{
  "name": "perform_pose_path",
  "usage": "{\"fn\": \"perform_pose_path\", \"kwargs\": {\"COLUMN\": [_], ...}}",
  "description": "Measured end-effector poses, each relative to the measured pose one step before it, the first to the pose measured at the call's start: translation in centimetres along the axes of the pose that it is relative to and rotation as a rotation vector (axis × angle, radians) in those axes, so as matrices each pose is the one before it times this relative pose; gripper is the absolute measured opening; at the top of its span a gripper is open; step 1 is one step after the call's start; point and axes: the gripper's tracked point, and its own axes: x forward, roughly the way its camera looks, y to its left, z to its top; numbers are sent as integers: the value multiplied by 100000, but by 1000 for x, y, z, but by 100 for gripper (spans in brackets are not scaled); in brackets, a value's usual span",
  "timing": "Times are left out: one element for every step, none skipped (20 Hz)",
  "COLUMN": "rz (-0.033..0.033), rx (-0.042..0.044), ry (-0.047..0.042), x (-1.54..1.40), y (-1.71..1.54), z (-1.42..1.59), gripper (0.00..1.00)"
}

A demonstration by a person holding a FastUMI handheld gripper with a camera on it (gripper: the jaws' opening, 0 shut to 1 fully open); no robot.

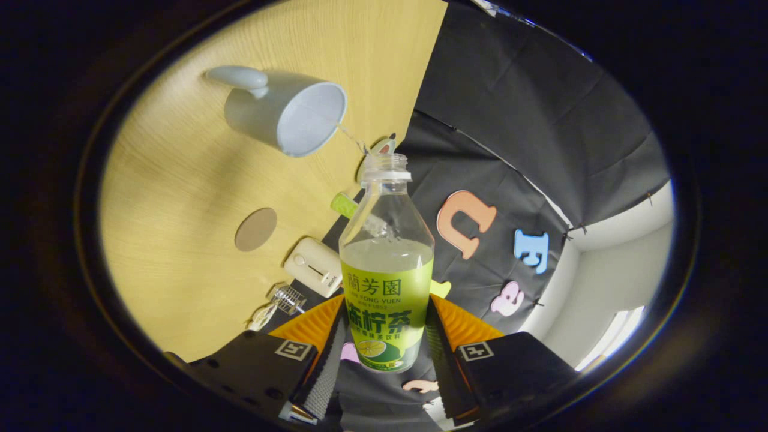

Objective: Take the bottle from table, then pour the juice into the cup, finally place the bottle on the coaster

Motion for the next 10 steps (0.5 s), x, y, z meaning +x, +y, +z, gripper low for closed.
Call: {"fn": "perform_pose_path", "kwargs": {"rz": [-1002,-510,-375,-140,330,252,251,-14,-273,-5], "rx": [-1071,-575,-579,-519,-370,-247,-351,-371,-276,-330], "ry": [163,-48,50,230,208,41,238,55,-80,125], "x": [-39,-175,-100,18,28,109,152,106,-19,-6], "y": [-354,-191,-160,-187,-229,-172,-73,-72,-260,-136], "z": [-26,-137,-47,-260,-258,-148,70,-48,51,-49], "gripper": [74,74,74,74,74,74,74,74,74,74]}}
